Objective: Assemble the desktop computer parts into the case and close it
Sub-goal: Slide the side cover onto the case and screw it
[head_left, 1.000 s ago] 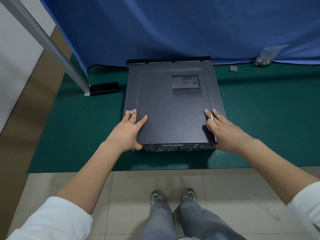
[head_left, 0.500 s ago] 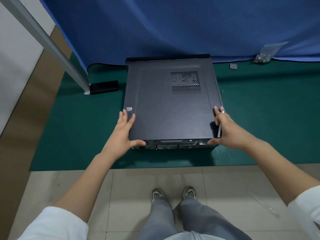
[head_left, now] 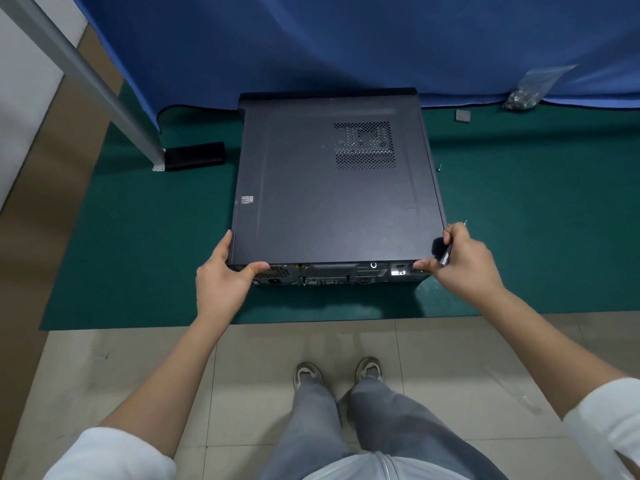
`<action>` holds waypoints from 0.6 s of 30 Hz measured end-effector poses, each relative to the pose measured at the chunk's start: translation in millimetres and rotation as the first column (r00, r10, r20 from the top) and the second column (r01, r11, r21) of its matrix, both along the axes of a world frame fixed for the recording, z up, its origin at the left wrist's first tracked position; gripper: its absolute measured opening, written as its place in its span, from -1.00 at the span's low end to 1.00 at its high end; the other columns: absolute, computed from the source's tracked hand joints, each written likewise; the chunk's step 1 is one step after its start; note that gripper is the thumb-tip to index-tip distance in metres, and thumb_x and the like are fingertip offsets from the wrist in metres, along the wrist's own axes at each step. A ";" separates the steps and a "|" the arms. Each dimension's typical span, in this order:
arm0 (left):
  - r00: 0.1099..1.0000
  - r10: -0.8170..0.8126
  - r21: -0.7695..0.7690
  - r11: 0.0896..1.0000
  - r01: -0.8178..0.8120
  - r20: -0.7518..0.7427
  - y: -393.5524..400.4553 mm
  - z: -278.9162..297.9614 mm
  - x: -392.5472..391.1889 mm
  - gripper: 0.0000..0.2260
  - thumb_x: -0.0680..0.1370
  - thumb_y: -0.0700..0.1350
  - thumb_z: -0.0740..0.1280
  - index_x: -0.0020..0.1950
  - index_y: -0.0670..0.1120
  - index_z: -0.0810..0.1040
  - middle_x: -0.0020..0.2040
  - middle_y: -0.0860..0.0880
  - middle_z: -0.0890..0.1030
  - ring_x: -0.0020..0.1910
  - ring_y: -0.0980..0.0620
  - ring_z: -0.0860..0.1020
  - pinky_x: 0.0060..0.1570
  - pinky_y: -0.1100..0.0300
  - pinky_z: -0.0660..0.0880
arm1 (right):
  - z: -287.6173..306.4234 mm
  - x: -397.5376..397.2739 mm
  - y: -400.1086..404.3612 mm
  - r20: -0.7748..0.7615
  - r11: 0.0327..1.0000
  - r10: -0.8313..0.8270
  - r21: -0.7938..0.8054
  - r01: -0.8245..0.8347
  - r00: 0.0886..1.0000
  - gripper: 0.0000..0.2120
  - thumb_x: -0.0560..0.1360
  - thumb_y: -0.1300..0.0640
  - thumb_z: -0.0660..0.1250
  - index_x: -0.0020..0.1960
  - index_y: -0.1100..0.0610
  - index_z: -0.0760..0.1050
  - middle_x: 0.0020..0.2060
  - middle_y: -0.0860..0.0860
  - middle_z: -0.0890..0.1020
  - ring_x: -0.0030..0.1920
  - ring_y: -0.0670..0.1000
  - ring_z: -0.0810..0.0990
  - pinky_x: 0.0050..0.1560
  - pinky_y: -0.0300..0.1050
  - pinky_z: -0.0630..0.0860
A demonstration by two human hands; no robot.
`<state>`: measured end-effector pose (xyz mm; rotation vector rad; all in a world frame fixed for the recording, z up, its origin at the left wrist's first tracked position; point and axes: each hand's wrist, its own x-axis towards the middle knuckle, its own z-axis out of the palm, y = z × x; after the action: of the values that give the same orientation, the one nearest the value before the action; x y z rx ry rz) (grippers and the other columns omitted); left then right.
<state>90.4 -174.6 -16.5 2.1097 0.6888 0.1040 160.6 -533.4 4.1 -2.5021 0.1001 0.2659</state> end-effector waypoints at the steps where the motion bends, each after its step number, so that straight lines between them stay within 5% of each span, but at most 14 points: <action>1: 1.000 0.000 -0.007 1.000 0.000 0.008 0.2 -0.1 -0.1 -0.19 0.32 -0.02 0.58 0.49 -0.01 0.29 0.35 0.08 0.48 0.28 0.15 0.46 0.22 0.33 0.30 | 0.8 -0.8 0.4 -0.002 1.000 -0.008 0.007 0.008 1.000 -0.46 0.31 -0.02 0.57 -0.10 0.06 0.19 -0.32 -0.11 0.48 -0.36 -0.08 0.40 -0.40 -0.18 0.28; 9: 0.995 -0.104 -0.132 0.986 0.104 0.008 13.9 -5.7 -5.2 -0.33 0.49 -0.14 0.44 0.53 -0.01 0.21 0.39 0.11 0.39 0.29 0.31 0.37 0.24 0.47 0.23 | 10.9 1.5 -9.3 -0.059 0.998 0.065 0.010 -0.064 0.996 -0.61 0.45 0.18 0.46 -0.10 0.08 0.19 -0.38 -0.22 0.46 -0.39 -0.26 0.50 -0.47 -0.32 0.30; 11: 0.997 -0.078 -0.135 0.988 0.080 0.018 14.8 -8.8 -5.8 -0.36 0.48 -0.17 0.44 0.51 -0.01 0.25 0.33 0.19 0.41 0.18 0.47 0.40 0.17 0.59 0.25 | 6.3 0.9 -11.4 -0.051 0.998 0.055 0.005 -0.055 0.997 -0.64 0.47 0.29 0.38 -0.14 0.04 0.19 -0.42 -0.23 0.47 -0.41 -0.47 0.46 -0.48 -0.38 0.33; 13: 0.998 -0.053 -0.119 0.991 0.056 0.027 14.4 -10.9 -5.8 -0.37 0.47 -0.18 0.45 0.49 -0.01 0.29 0.23 0.26 0.43 0.05 0.60 0.39 0.08 0.66 0.27 | 2.1 -1.2 -12.4 -0.048 0.999 0.048 0.020 -0.048 0.998 -0.62 0.48 0.37 0.27 -0.19 -0.02 0.16 -0.35 -0.19 0.53 -0.39 -0.47 0.51 -0.50 -0.40 0.34; 18: 0.999 -0.018 -0.081 0.997 0.021 0.034 12.5 -11.2 -4.5 -0.39 0.45 -0.17 0.48 0.46 0.01 0.34 0.24 0.15 0.51 0.21 0.26 0.49 0.16 0.46 0.32 | -2.4 -3.1 -12.5 -0.015 0.999 0.043 -0.005 -0.043 0.999 -0.65 0.47 0.39 0.21 -0.21 -0.01 0.18 -0.39 -0.23 0.62 -0.25 -0.28 0.64 -0.37 -0.29 0.40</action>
<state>85.9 -162.1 -27.7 2.0323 0.6423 0.0982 157.6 -545.9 1.7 -2.5096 0.0533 0.3024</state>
